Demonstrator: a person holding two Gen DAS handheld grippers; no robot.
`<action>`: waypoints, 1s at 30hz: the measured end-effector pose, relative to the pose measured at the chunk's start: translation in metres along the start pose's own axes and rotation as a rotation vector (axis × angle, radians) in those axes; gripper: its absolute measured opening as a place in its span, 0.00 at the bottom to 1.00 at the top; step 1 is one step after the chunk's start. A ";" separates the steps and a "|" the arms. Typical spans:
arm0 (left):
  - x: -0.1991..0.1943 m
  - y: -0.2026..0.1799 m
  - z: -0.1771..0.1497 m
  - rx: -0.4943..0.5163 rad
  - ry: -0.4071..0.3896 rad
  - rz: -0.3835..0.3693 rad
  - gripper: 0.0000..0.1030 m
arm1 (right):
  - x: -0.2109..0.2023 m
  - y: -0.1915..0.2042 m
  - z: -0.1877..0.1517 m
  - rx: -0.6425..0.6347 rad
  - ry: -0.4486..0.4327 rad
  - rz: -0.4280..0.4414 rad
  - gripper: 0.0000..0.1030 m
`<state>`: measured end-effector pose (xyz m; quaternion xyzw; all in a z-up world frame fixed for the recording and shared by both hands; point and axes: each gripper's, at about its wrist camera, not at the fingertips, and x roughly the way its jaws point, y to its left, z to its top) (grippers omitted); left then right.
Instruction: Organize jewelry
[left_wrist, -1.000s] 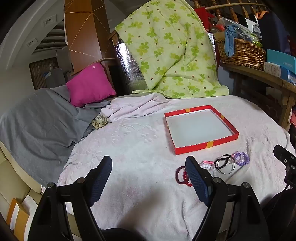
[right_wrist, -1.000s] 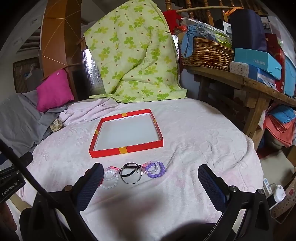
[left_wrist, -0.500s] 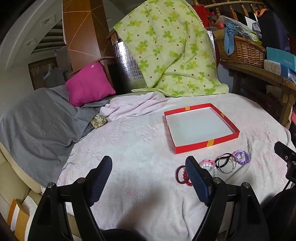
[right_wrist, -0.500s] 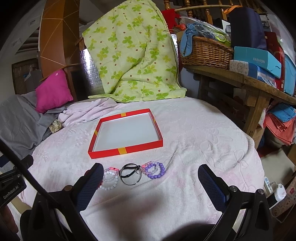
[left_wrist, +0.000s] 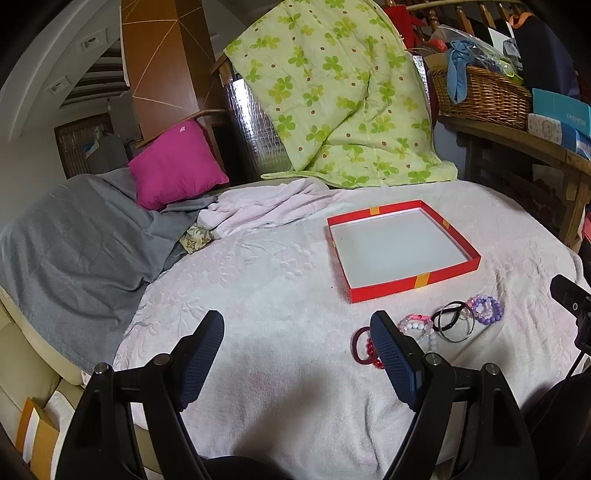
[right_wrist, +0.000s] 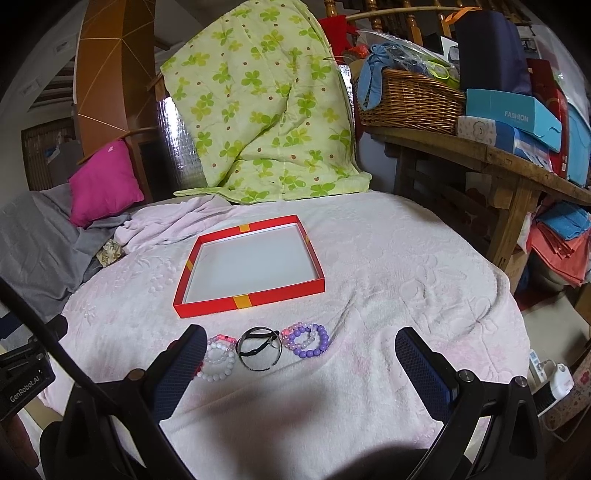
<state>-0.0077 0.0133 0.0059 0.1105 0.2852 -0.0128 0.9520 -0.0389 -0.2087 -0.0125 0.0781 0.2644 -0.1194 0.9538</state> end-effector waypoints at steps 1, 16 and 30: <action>0.001 0.000 0.000 0.001 0.002 0.001 0.79 | 0.000 0.000 0.000 0.002 -0.004 0.001 1.00; 0.011 -0.004 -0.003 0.015 0.027 0.006 0.79 | 0.016 -0.005 -0.002 0.044 0.073 0.008 1.00; 0.107 0.002 -0.032 -0.033 0.213 -0.198 0.79 | 0.100 -0.079 -0.005 0.145 0.268 0.195 0.68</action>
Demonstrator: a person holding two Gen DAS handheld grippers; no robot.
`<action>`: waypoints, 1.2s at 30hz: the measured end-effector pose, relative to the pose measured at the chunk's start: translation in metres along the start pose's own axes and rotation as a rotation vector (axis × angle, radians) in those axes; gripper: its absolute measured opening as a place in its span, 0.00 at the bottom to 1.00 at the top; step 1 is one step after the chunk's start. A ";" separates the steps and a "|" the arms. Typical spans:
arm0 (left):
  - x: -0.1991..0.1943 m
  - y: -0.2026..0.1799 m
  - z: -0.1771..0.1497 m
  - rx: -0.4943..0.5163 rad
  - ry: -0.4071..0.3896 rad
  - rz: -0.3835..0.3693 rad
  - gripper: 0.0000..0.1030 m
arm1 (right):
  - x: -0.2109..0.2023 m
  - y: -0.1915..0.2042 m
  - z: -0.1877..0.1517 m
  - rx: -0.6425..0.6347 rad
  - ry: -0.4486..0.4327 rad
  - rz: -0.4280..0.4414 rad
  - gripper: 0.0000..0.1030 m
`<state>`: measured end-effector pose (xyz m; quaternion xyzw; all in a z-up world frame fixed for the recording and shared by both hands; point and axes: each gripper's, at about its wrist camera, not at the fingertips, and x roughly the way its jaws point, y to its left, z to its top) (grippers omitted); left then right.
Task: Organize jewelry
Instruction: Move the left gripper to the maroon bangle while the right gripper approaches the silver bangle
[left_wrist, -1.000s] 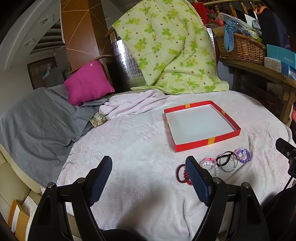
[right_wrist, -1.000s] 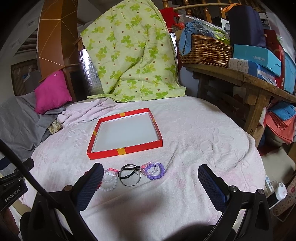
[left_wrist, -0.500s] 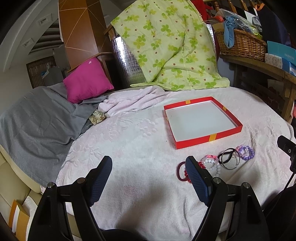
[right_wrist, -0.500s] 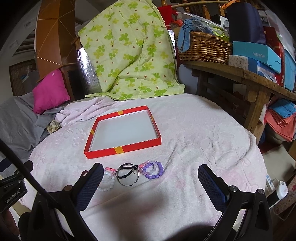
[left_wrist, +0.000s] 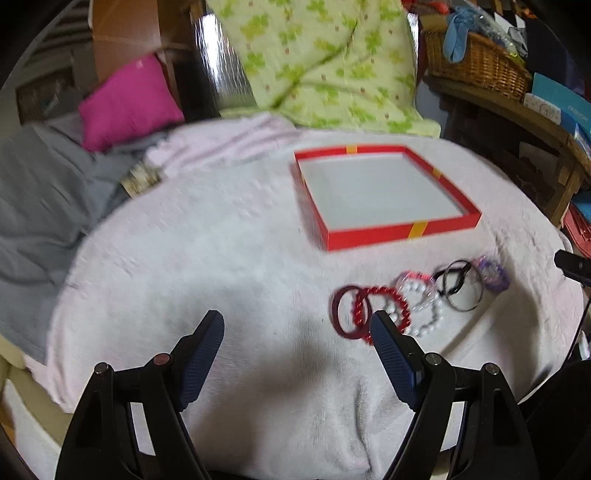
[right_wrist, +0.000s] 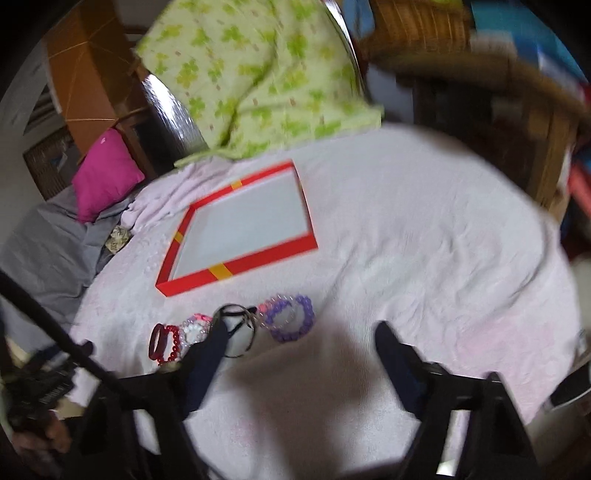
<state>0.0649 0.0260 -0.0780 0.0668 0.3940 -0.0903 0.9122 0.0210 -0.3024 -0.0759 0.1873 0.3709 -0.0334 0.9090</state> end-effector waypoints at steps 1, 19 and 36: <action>0.008 0.002 -0.001 -0.005 0.012 -0.006 0.79 | 0.008 -0.007 0.003 0.024 0.020 0.024 0.59; 0.070 -0.004 0.004 0.001 0.107 -0.146 0.69 | 0.095 0.055 0.012 -0.182 0.186 0.180 0.37; 0.097 -0.018 0.013 0.000 0.181 -0.231 0.70 | 0.105 0.096 -0.005 -0.494 0.190 0.166 0.71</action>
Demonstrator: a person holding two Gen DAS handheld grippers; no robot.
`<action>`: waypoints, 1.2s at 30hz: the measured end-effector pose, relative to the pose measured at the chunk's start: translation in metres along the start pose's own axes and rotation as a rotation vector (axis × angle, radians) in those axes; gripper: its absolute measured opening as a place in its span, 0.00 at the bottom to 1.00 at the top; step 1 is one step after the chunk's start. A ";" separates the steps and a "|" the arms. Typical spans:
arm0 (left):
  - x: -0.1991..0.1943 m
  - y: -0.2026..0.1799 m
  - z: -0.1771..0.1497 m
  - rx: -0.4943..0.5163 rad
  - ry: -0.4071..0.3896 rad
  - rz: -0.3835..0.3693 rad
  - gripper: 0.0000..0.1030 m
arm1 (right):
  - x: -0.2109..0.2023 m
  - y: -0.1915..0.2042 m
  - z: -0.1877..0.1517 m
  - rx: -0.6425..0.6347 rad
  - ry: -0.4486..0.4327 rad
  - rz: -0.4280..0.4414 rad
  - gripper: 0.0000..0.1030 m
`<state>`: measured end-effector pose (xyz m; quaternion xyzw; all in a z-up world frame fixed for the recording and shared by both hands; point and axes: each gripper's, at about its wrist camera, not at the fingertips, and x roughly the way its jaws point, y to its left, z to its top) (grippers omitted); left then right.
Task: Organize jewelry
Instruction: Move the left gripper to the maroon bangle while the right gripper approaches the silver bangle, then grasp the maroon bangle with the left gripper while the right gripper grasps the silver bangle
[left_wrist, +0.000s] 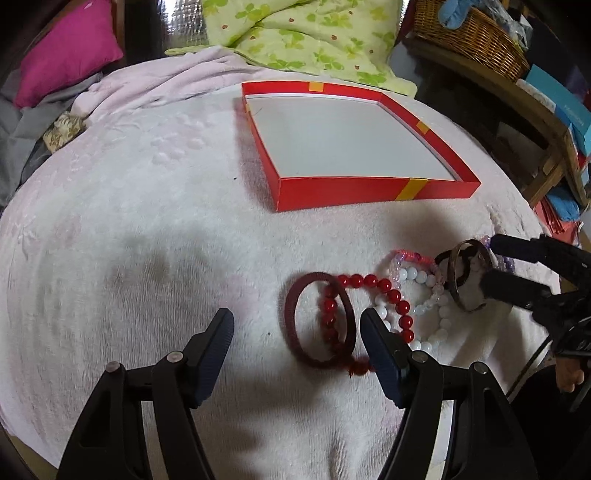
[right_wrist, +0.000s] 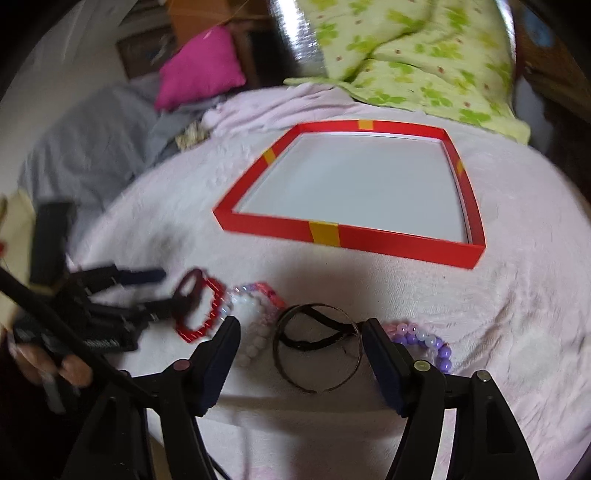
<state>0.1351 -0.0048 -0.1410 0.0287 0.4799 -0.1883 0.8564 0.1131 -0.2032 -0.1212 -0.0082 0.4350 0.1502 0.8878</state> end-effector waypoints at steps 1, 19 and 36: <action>0.002 0.000 0.001 0.005 0.002 0.003 0.70 | 0.002 0.002 0.000 -0.020 0.005 -0.015 0.71; -0.005 0.004 0.003 0.057 -0.057 -0.052 0.14 | 0.026 0.002 -0.001 -0.089 0.030 -0.100 0.62; -0.020 0.021 0.010 0.015 -0.141 -0.020 0.11 | -0.015 -0.039 0.027 0.171 -0.186 -0.104 0.62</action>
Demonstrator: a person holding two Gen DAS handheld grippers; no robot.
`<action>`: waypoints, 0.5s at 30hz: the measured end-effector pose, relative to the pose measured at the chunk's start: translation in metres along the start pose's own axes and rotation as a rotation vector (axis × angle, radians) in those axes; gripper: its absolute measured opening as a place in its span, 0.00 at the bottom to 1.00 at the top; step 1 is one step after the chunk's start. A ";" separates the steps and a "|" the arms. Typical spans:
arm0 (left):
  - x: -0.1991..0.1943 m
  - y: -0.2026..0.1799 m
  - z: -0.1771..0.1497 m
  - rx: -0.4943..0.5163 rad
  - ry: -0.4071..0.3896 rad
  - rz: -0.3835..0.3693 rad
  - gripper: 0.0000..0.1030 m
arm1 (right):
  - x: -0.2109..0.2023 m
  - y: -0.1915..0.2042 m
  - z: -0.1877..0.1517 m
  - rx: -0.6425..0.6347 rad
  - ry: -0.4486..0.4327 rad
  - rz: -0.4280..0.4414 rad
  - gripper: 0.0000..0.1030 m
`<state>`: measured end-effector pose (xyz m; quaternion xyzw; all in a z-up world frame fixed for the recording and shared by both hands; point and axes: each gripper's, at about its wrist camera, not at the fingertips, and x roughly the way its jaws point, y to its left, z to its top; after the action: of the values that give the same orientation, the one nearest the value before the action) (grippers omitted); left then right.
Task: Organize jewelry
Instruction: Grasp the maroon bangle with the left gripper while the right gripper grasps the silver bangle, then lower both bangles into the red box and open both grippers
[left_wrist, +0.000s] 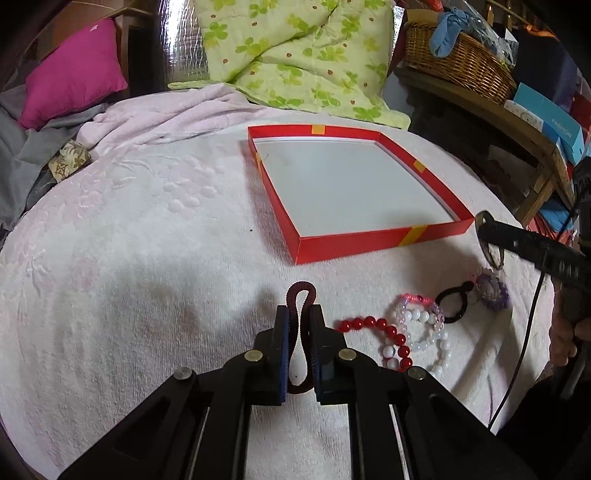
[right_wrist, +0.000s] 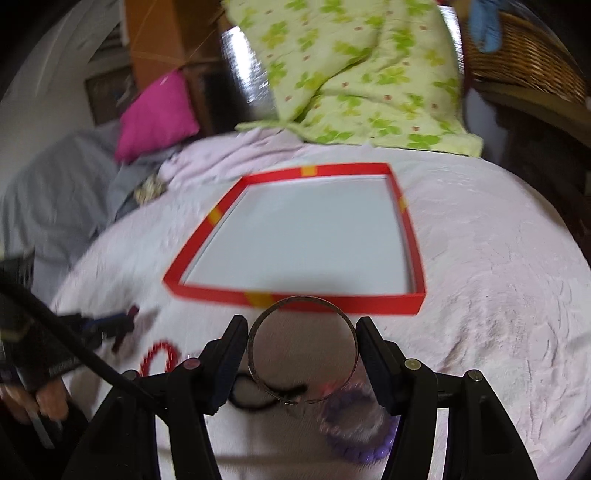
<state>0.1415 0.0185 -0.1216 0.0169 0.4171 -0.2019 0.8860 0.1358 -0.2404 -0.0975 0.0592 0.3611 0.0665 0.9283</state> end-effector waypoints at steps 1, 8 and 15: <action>0.000 0.000 0.000 -0.001 0.001 -0.003 0.11 | 0.001 -0.003 0.003 0.022 -0.007 -0.002 0.62; 0.001 0.000 0.015 0.013 -0.019 0.015 0.11 | 0.007 -0.019 0.024 0.114 -0.054 0.010 0.62; 0.012 -0.012 0.070 0.027 -0.104 0.025 0.11 | 0.025 -0.019 0.053 0.191 -0.089 0.077 0.62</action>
<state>0.1949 -0.0107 -0.0829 0.0234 0.3673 -0.1972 0.9086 0.1916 -0.2581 -0.0786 0.1643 0.3216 0.0649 0.9302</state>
